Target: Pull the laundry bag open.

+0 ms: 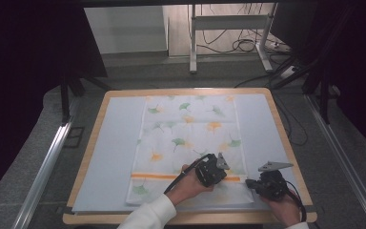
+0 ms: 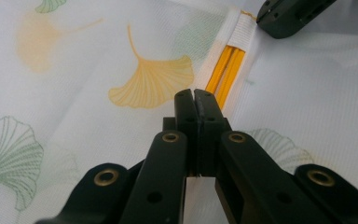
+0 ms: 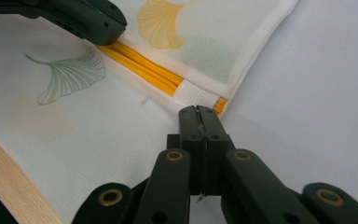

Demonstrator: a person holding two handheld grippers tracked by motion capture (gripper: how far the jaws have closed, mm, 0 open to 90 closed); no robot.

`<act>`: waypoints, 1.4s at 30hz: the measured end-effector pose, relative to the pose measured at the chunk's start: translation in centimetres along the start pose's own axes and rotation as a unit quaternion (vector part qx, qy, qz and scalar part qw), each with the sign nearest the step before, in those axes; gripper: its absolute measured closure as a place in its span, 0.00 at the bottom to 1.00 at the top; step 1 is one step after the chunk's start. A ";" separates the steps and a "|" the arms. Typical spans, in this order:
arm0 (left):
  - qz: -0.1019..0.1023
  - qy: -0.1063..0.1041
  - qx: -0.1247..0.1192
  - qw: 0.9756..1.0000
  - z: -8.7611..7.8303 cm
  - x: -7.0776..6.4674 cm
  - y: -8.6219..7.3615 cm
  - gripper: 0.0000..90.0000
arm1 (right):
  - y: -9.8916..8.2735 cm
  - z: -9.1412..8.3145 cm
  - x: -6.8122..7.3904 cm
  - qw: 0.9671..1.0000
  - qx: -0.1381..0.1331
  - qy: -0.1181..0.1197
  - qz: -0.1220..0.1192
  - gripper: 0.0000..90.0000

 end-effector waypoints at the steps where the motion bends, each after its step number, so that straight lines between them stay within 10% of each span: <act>1: 0.000 0.000 0.000 1.000 0.0 0.0 -0.1 1.00 | 0.0 0.0 0.0 1.000 0.000 0.000 0.000 1.00; 42: -0.015 0.014 -0.004 1.000 -1.7 1.8 -2.8 1.00 | 0.0 0.0 0.0 1.000 0.000 0.001 0.001 1.00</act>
Point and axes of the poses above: each handheld gripper's, and its own axes: z roughly forward along the jaws, y roughly out of its top, x roughly to its left, the point moved 6 cm from there along z, roughly forward along the jaws, and after that the axes turned 14 degrees about y, right-handed, at the moved point
